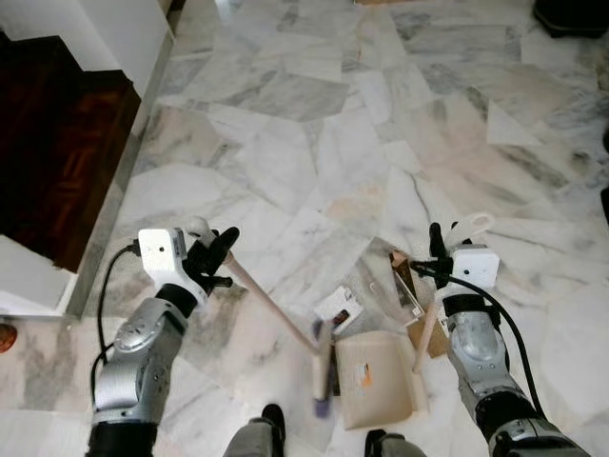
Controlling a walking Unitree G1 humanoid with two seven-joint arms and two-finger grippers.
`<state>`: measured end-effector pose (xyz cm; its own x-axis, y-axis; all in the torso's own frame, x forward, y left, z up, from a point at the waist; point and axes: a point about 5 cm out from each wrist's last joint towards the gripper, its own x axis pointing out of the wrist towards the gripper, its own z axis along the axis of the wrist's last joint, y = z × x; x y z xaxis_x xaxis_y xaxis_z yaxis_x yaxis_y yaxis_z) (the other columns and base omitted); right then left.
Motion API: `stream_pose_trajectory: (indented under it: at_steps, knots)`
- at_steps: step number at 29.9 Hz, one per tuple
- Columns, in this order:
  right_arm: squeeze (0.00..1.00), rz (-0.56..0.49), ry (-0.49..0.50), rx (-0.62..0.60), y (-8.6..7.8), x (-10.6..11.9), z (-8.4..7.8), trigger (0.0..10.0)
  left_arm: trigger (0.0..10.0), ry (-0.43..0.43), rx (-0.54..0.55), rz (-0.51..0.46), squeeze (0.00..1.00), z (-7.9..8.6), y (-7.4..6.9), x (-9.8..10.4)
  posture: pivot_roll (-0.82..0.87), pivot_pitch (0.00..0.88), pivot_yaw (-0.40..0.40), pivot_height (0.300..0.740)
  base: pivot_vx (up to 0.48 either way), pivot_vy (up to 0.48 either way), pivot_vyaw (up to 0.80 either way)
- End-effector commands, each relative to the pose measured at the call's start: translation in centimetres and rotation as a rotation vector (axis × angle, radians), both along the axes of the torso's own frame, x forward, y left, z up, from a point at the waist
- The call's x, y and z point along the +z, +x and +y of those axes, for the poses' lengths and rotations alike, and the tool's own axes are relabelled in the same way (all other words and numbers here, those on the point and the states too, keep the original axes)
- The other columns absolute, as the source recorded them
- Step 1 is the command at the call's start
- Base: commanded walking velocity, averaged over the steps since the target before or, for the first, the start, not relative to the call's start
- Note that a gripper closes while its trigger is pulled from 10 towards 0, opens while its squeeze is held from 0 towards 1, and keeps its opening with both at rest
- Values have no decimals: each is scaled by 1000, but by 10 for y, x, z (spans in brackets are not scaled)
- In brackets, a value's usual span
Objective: Sweep floor
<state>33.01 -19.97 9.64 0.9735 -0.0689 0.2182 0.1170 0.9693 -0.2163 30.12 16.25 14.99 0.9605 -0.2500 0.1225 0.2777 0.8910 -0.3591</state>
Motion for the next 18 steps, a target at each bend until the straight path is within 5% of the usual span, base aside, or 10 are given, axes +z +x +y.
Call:
stream_pose_trajectory:
  at_steps: [1, 5, 18]
  knots:
    - [0, 123, 10, -20, -9, -25, 0, 10000, 10000, -51, -27, -6, 0, -4, -5, 5, 151, 191, 122, 740, 0, 0, 0]
    - [0, 125, 14, -22, -7, -24, 1, 10000, 10000, -36, -12, -18, 0, -2, -5, 11, 161, 185, 120, 740, 0, 0, 0]
    - [0, 130, 20, -12, -2, -21, 7, 10000, 10000, -6, 225, -208, 0, 52, -16, 58, 183, 155, 112, 740, 0, 0, 0]
